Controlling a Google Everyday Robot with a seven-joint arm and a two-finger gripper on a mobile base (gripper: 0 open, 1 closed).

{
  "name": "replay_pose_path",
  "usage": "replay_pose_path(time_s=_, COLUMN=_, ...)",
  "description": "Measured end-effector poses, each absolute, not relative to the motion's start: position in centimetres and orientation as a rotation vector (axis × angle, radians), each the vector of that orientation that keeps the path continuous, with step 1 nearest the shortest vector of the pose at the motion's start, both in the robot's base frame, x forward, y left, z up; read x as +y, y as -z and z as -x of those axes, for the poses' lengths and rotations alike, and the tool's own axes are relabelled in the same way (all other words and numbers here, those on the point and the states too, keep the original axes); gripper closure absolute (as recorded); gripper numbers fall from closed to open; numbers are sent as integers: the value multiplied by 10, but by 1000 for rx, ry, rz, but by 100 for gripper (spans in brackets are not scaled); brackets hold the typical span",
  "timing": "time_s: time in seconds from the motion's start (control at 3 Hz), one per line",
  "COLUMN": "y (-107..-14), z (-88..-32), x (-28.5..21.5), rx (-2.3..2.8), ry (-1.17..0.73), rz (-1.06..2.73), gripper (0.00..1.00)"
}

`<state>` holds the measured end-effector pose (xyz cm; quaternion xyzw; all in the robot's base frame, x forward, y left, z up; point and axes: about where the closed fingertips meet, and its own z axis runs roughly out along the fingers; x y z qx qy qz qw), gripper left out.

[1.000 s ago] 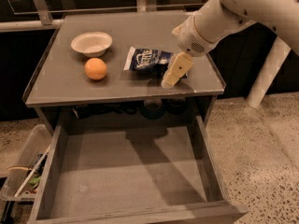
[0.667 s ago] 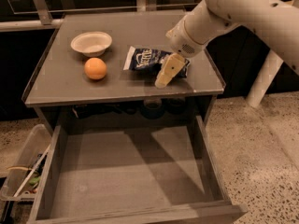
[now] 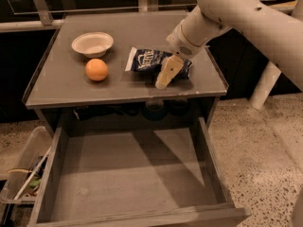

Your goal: Place blue chip bag into top drawer

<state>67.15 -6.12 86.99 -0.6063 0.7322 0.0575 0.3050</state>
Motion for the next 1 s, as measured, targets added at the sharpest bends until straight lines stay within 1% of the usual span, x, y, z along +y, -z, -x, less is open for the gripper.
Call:
replay_pose_path(time_s=0.33, y=-870, z=-671, x=-61, rx=1939, ry=-152, rz=1606, gripper=18)
replay_pose_path(time_s=1.0, y=-870, z=-671, x=-61, rx=1939, ry=-152, rz=1606, gripper=64)
